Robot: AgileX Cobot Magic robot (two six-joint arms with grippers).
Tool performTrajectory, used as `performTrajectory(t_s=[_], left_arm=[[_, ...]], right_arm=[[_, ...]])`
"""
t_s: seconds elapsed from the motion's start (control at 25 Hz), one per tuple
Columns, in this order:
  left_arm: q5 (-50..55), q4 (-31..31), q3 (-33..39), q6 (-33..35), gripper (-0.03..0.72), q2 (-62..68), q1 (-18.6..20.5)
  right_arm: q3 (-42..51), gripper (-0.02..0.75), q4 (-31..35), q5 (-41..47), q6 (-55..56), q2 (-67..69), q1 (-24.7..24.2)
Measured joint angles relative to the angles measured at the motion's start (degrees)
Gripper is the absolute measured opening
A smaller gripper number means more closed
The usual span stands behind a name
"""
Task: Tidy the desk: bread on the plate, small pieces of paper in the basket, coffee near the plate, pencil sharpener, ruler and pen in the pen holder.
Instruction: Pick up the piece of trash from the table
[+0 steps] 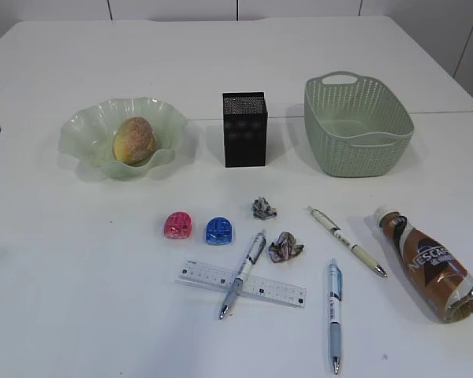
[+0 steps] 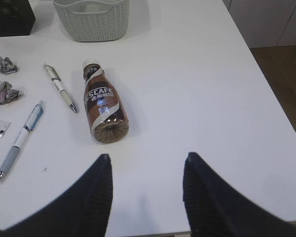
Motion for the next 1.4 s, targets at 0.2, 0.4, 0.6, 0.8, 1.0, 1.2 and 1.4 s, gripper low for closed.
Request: performTrajectory(t_s=[0.2,0.4,0.6,0.8,1.0,1.2,1.4], left_arm=[[-0.2,0.1,10.8,0.0,0.384,-10.9,-1.6],[-2.1,0.0,20.6,0.0,0.384,-20.5,-1.7],[-3.9,-0.4,25.2,0.0,0.384,-23.8,-1.7],[-9.6,0.4,25.6,0.0,0.384,-23.8,-1.7],[-13.8,0.9,25.6,0.0,0.384,-23.1,-1.7],[-15.8,1.1,26.3,0.0,0.384,-19.5,-1.7],[-18.4,1.2,27.3,0.0,0.384,-17.3,-1.7]], right_arm=[[0.0,0.377,0.0,0.0,0.0,0.0,0.0],[0.0,0.377,0.0,0.0,0.0,0.0,0.0],[0.0,0.377,0.0,0.0,0.0,0.0,0.0],[0.0,0.377,0.3,0.0,-0.2,0.0,0.0],[-0.5,0.377,3.3,-0.6,-6.6,2.5,0.0],[-1.5,0.377,7.3,-5.4,-11.1,11.2,0.0],[-3.8,0.377,9.3,-10.6,-12.0,19.5,0.0]])
